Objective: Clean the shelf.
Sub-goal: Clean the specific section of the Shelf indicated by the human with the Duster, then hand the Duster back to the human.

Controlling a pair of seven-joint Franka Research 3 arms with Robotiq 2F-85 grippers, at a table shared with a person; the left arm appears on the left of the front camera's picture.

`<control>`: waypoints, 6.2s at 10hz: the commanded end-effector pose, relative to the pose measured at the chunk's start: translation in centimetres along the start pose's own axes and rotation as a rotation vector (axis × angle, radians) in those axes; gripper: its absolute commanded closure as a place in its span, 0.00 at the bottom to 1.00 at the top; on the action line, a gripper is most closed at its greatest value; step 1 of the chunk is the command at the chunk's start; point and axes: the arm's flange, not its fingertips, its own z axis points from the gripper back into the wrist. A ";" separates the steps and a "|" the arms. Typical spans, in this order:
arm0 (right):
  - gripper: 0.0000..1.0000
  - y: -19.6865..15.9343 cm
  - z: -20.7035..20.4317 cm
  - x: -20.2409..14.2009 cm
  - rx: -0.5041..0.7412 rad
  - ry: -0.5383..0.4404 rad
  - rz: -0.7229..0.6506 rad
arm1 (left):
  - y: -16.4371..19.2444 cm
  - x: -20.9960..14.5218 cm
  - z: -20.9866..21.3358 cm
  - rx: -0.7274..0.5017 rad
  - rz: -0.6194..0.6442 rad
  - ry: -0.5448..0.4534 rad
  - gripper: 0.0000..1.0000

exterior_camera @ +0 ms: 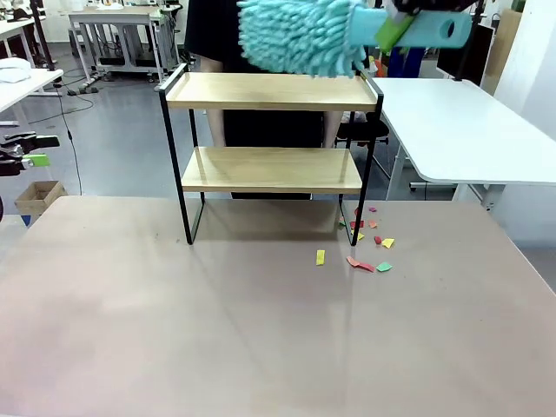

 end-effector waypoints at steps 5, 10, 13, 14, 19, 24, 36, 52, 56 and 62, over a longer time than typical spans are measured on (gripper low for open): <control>0.87 -2.2 -2.7 -7.5 0.127 0.369 0.453 | -0.2 0.3 0.0 0.001 -0.005 -0.002 0.00; 0.87 -8.0 -6.0 -13.0 0.168 0.584 0.538 | -0.2 0.3 0.0 0.001 -0.005 -0.002 0.00; 0.87 -10.7 -7.4 -16.5 0.200 0.561 0.537 | -0.2 0.3 0.0 0.001 -0.005 -0.002 0.00; 0.87 -11.3 -7.6 -17.0 0.201 0.534 0.527 | -0.2 0.3 0.0 0.001 -0.005 -0.002 0.00; 0.87 -10.8 -7.5 -17.0 0.191 0.571 0.504 | -0.2 0.3 0.0 0.001 -0.005 -0.002 0.00; 0.87 -10.8 -7.5 -17.0 0.191 0.571 0.504 | -0.2 0.3 0.0 0.001 -0.005 -0.002 0.00; 0.87 -13.1 -7.1 -11.6 0.195 0.427 0.621 | -8.4 2.5 -5.3 -0.077 0.032 0.016 0.00; 0.87 -15.9 -8.7 -9.6 0.277 0.178 0.800 | -23.8 6.6 -10.7 -0.029 0.052 0.016 0.00; 0.87 -16.1 -12.0 -9.9 0.406 0.000 0.910 | -30.5 5.8 -17.4 -0.027 0.082 0.039 0.00; 0.87 -15.9 -12.2 -10.0 0.371 0.046 0.885 | -23.4 6.8 -18.2 -0.040 0.072 0.053 0.00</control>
